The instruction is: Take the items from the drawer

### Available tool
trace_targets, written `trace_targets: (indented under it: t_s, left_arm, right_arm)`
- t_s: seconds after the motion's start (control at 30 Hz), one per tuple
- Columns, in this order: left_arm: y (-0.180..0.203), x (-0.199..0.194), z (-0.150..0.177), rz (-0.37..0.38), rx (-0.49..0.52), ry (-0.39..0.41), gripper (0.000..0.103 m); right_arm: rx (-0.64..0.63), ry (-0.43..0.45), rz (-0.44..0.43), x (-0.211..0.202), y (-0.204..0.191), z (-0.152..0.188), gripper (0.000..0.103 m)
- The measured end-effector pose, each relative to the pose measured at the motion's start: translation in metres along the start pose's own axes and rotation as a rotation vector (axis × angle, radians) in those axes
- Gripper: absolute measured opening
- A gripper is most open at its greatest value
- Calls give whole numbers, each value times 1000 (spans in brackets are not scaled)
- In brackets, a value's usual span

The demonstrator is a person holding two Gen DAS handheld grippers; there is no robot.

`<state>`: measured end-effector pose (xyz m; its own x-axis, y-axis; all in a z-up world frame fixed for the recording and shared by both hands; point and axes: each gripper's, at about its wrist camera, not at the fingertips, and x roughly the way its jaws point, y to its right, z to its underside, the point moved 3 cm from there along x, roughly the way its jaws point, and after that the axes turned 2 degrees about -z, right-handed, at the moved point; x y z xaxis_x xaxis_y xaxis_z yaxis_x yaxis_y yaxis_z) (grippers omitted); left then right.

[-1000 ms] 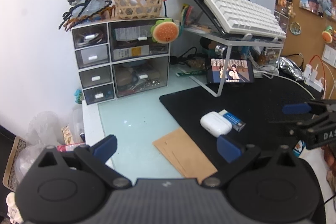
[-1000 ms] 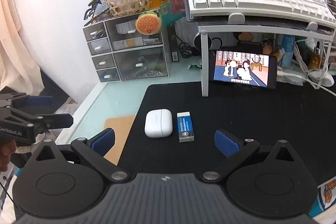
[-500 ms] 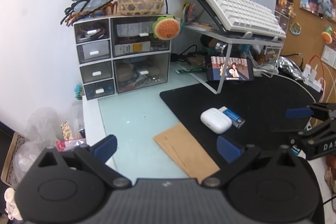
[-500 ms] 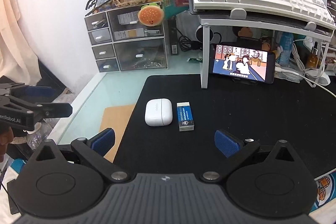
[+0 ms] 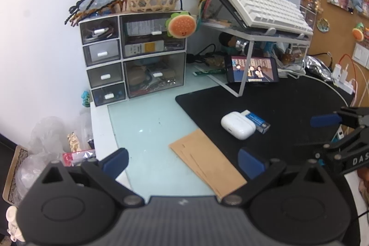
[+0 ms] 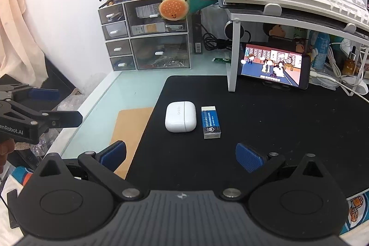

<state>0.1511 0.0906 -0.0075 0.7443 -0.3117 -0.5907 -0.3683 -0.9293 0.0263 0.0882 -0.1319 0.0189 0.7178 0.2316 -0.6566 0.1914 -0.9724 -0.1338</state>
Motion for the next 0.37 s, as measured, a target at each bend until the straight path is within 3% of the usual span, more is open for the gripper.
trace_targets:
  t_s: [0.37]
  left_arm:
    - [1, 0, 0, 4, 5, 3, 103]
  right_arm:
    - [2, -12, -1, 3, 1, 1, 103]
